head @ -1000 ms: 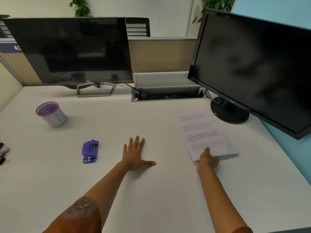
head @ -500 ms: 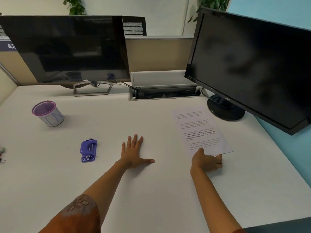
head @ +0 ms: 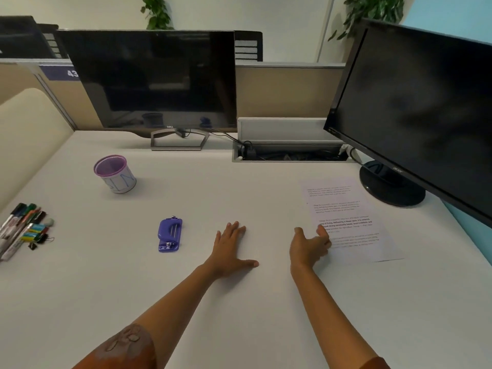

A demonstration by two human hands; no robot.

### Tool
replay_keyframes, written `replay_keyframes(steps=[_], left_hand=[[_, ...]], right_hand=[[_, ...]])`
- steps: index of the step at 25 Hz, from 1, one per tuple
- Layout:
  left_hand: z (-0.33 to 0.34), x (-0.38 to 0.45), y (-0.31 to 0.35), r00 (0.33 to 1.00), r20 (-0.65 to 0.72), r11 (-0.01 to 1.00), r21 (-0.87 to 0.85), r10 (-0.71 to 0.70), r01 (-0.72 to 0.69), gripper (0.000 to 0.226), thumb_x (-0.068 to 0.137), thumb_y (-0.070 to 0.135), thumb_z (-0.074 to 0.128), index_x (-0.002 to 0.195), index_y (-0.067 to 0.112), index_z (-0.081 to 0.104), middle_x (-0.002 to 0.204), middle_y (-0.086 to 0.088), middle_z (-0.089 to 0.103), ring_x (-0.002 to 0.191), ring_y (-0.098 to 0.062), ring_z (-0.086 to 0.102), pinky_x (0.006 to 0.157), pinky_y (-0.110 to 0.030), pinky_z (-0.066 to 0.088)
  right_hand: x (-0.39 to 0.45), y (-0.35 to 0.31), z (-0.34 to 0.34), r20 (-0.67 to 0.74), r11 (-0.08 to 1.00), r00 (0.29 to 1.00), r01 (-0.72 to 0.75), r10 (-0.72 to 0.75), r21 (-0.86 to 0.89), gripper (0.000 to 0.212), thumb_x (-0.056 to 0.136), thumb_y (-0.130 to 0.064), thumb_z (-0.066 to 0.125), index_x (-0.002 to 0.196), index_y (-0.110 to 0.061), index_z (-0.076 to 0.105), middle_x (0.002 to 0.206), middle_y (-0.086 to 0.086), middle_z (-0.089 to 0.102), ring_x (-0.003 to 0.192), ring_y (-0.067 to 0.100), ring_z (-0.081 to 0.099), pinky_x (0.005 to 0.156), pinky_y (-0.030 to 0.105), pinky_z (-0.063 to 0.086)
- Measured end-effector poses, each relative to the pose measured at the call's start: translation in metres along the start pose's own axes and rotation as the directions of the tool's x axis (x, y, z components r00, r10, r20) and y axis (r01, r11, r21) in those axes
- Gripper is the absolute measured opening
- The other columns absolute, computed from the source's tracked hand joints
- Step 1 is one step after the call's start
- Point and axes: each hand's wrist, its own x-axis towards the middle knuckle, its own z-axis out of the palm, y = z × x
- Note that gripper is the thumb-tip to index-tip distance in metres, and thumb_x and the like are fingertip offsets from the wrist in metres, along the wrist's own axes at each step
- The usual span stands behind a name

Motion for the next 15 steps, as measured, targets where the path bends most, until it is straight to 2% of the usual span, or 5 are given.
replay_keyframes(steps=[2,5,9,12,15], left_hand=[[-0.008,-0.009,-0.009,0.997,-0.080,0.993,-0.119,-0.004,-0.005,0.087,0.081,0.049,0.075,0.151,0.021,0.032,0.162,0.001,0.023,0.149,-0.020,0.022,0.121,-0.034,0.018],[-0.026,-0.021,-0.021,0.958,-0.280,0.988,-0.153,-0.055,0.013,0.058,0.087,0.031,0.073,0.138,0.021,0.048,0.143,0.002,0.044,0.130,-0.018,0.047,0.108,-0.027,0.038],[-0.061,-0.033,-0.040,0.772,-0.571,0.959,-0.204,-0.278,0.195,0.046,0.083,0.020,0.073,0.124,0.017,0.055,0.114,0.000,0.056,0.106,-0.021,0.054,0.090,-0.031,0.046],[-0.085,-0.040,-0.065,0.674,-0.617,0.912,-0.225,-0.407,0.344,0.052,0.080,0.020,0.077,0.125,0.011,0.053,0.121,-0.008,0.054,0.108,-0.027,0.052,0.091,-0.038,0.046],[-0.095,-0.047,-0.087,0.638,-0.529,0.823,-0.445,-0.559,0.352,0.061,0.082,0.026,0.078,0.130,0.007,0.045,0.125,-0.009,0.048,0.106,-0.027,0.053,0.087,-0.041,0.051]], right_hand=[[-0.015,0.002,0.021,0.115,1.000,0.993,0.019,-0.017,-0.016,0.058,0.085,-0.011,0.070,0.138,-0.011,0.047,0.141,0.009,0.044,0.130,0.030,0.041,0.101,0.048,0.046],[-0.041,0.006,0.049,0.303,0.994,0.949,0.103,-0.084,-0.048,0.053,0.087,-0.016,0.072,0.135,-0.014,0.049,0.138,0.005,0.049,0.130,0.024,0.045,0.104,0.041,0.045],[-0.074,0.015,0.074,0.424,0.960,0.879,0.272,-0.218,-0.070,0.053,0.085,-0.015,0.074,0.132,-0.012,0.051,0.133,0.004,0.053,0.126,0.022,0.051,0.106,0.035,0.043],[-0.088,0.033,0.077,0.487,0.835,0.773,0.530,-0.406,-0.145,0.049,0.086,-0.020,0.072,0.130,-0.016,0.053,0.135,-0.001,0.054,0.122,0.020,0.055,0.102,0.030,0.045],[-0.093,0.042,0.078,0.616,0.683,0.641,0.698,-0.459,-0.217,0.045,0.090,-0.031,0.066,0.132,-0.022,0.053,0.141,-0.010,0.051,0.124,0.015,0.054,0.101,0.022,0.041]])
